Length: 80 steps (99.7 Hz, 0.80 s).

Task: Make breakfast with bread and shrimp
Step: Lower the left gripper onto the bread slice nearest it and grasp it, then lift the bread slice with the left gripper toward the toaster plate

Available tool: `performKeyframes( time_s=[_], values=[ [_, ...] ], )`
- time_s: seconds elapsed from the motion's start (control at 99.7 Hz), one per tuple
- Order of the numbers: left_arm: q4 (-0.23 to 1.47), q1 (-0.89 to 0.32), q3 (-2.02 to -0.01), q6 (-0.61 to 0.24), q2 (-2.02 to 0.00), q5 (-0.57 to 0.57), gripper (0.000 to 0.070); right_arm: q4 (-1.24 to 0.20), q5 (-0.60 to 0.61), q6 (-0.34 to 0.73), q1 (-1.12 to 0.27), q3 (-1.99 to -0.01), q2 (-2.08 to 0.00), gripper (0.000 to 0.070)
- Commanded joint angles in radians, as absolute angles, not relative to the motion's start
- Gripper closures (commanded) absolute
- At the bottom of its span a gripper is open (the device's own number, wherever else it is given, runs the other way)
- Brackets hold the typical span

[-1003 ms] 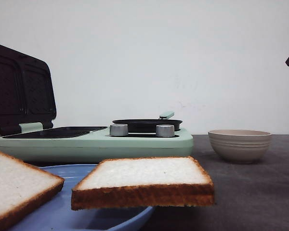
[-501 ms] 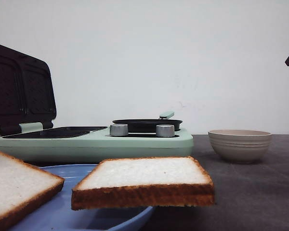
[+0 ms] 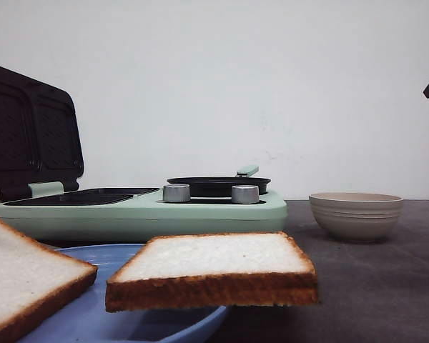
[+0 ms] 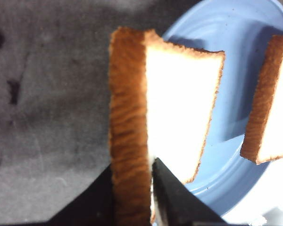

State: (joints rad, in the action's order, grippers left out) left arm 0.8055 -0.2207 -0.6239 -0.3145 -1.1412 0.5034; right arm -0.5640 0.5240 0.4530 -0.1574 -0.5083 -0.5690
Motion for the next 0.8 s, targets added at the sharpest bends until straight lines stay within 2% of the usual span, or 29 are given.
performKeyframes(
  time_s=[0.0, 0.241, 0.571, 0.792],
  values=[
    [0.8, -0.223, -0.636, -0.318, -1.15, 0.49, 0.0697, -0.554, 0.527, 0.445, -0.162, -0.521, -0.573, 0.0427],
    [0.772, -0.224, -0.637, -0.338, -1.056, 0.484, 0.0696, -0.554, 0.527, 0.445, -0.162, -0.521, -0.573, 0.0427],
    [0.684, -0.224, -0.637, -0.356, -0.827, 0.393, 0.0696, -0.553, 0.526, 0.445, -0.162, -0.521, -0.573, 0.0427],
    [0.601, -0.224, -0.637, -0.36, -0.754, 0.334, 0.0696, -0.553, 0.526, 0.445, -0.162, -0.521, -0.573, 0.0427]
  ],
)
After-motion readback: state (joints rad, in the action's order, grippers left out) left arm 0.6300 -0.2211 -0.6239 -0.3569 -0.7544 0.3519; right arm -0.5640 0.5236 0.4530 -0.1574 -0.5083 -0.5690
